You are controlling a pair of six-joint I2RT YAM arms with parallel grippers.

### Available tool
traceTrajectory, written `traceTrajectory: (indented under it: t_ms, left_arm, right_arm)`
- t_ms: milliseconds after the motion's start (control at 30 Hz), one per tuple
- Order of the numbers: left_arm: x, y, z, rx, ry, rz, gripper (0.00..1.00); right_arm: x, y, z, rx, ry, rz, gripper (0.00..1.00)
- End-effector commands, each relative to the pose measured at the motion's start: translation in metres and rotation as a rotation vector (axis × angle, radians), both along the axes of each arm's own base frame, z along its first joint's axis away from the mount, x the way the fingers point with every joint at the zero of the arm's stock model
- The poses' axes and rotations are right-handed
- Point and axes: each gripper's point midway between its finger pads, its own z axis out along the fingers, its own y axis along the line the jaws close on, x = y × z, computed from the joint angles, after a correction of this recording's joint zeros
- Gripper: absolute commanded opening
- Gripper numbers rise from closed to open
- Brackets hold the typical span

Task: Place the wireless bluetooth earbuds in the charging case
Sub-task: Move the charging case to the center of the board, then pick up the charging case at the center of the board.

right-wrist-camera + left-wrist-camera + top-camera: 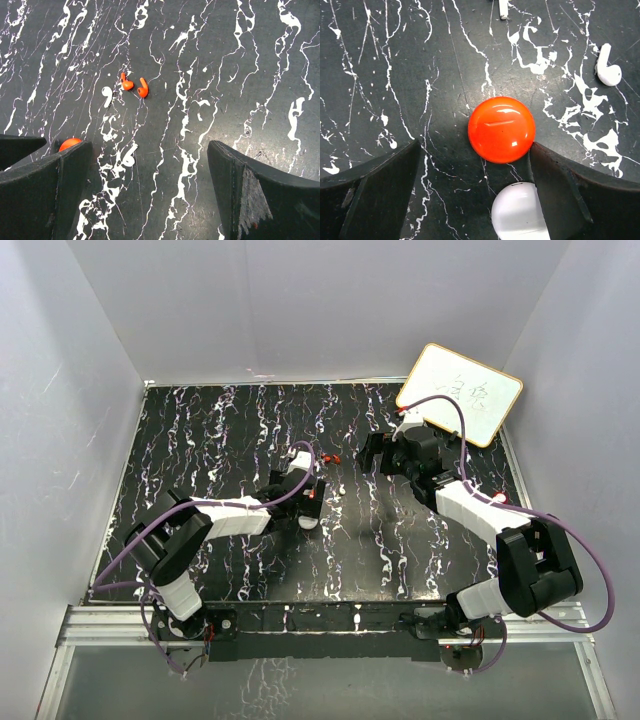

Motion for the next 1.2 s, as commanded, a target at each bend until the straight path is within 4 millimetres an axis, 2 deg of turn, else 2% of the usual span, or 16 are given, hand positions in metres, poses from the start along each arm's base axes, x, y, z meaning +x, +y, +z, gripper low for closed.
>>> traceTrajectory:
  t_ms: [0, 200, 300, 600, 867, 967, 1000, 1067, 1167]
  left_arm:
    - [0.006, 0.007, 0.008, 0.052, -0.036, 0.022, 0.88]
    - [0.008, 0.020, 0.011, 0.057, -0.042, 0.056, 0.85]
    - [0.009, 0.030, 0.019, 0.044, -0.051, 0.080, 0.85]
    - [0.009, 0.062, 0.073, -0.060, -0.132, 0.161, 0.83]
    - [0.013, 0.098, 0.074, -0.196, -0.083, 0.289, 0.80]
    - [0.015, 0.103, 0.079, -0.231, -0.083, 0.311, 0.92]
    - [0.015, 0.104, 0.080, -0.240, -0.081, 0.312, 0.94]
    - [0.014, 0.105, 0.082, -0.249, -0.080, 0.314, 0.98]
    - [0.014, 0.108, 0.083, -0.252, -0.077, 0.328, 0.99]
  right_arm:
    - [0.005, 0.006, 0.026, 0.022, -0.077, 0.026, 0.98]
    - [0.002, 0.016, 0.023, 0.032, -0.062, 0.080, 0.97]
    - [-0.001, 0.027, 0.016, 0.009, -0.052, 0.123, 0.95]
    - [-0.010, 0.081, -0.004, -0.038, -0.006, 0.267, 0.94]
    - [-0.016, 0.128, -0.025, -0.066, 0.032, 0.376, 0.93]
    - [-0.016, 0.145, -0.031, -0.102, 0.033, 0.418, 0.93]
    - [-0.016, 0.149, -0.029, -0.115, 0.025, 0.427, 0.92]
    - [-0.017, 0.157, -0.044, -0.151, 0.048, 0.443, 0.92]
    - [-0.017, 0.164, -0.048, -0.169, 0.050, 0.452, 0.92]
